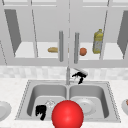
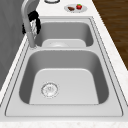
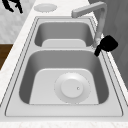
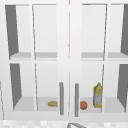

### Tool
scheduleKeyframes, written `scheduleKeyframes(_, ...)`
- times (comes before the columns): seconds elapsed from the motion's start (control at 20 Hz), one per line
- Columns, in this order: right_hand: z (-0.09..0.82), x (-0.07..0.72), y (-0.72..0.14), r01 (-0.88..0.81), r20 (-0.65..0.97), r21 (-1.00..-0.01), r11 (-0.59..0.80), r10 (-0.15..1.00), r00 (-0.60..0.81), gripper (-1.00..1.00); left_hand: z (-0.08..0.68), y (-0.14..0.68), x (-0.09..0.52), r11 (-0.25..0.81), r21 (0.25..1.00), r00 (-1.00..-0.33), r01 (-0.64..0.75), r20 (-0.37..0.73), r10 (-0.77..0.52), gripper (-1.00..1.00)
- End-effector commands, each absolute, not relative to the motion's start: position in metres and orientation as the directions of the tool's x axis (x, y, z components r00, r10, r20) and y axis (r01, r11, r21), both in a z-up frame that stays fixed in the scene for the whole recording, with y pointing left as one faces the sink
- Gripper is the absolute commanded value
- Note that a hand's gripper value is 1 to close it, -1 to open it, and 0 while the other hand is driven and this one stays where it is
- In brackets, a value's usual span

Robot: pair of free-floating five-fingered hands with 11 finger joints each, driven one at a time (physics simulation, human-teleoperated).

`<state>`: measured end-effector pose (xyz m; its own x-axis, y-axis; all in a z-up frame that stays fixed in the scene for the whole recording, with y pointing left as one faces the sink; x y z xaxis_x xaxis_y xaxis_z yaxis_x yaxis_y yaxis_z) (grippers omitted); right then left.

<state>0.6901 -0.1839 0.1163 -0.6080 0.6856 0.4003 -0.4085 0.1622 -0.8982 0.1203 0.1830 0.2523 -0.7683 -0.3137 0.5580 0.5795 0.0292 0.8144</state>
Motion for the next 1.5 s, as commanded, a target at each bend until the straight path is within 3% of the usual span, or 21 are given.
scheduleKeyframes(0.0, 0.107, 0.706, -0.178, -0.51, 0.439, -0.851, 0.125, 0.704, -0.559, 1.0, 0.252, 0.183, 0.12, 0.029, 0.814, -0.768, 0.58, 0.558, -0.314, 0.0)
scheduleKeyframes(1.45, 0.122, 0.714, -0.128, -0.678, 0.301, -0.735, 0.016, 0.904, -0.304, 1.0, 0.252, 0.183, 0.12, 0.029, 0.814, -0.768, 0.58, 0.558, -0.314, 0.0)
